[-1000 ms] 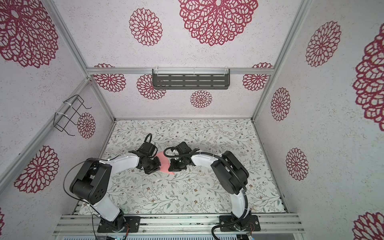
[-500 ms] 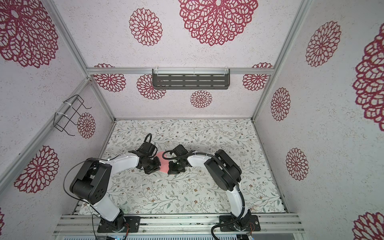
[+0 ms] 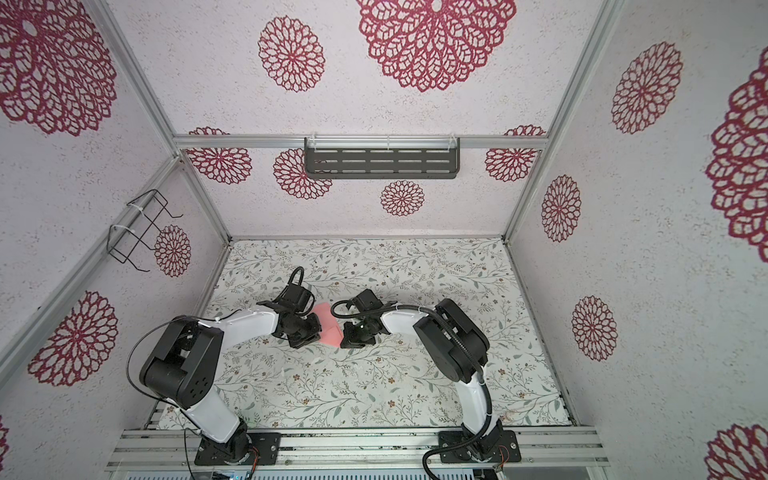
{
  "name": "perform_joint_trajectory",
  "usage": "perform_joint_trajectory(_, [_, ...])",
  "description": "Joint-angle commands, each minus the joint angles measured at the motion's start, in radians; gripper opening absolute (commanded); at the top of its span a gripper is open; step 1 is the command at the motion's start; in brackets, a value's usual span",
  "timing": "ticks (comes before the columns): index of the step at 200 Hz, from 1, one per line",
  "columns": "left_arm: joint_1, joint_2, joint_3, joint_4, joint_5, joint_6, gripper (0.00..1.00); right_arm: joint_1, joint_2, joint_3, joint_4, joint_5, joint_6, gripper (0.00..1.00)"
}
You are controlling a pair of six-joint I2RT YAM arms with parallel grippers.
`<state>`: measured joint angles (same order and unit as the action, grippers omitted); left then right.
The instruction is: Fold a paper plane with a square sheet of paper (pick it up from the middle)
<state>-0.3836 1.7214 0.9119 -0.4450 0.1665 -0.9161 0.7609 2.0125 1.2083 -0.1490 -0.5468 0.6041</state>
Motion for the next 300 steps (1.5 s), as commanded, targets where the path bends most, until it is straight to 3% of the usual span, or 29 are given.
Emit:
perform_joint_trajectory(1, [0.009,0.078,-0.044,-0.093,-0.087,0.011,0.02,-0.028,-0.027,-0.039,-0.079,0.067,0.012,0.01])
perform_joint_trajectory(108, [0.009,0.077,-0.033,-0.1,-0.093,0.014,0.02,-0.021,-0.158,-0.026,-0.047,0.064,-0.031,0.02])
perform_joint_trajectory(171, [0.01,0.08,-0.034,-0.093,-0.085,0.013,0.02,0.021,-0.088,0.012,0.012,-0.018,0.001,0.03])
perform_joint_trajectory(300, [0.01,0.08,-0.036,-0.097,-0.087,0.014,0.02,0.009,-0.007,0.012,-0.102,0.077,0.001,0.01])
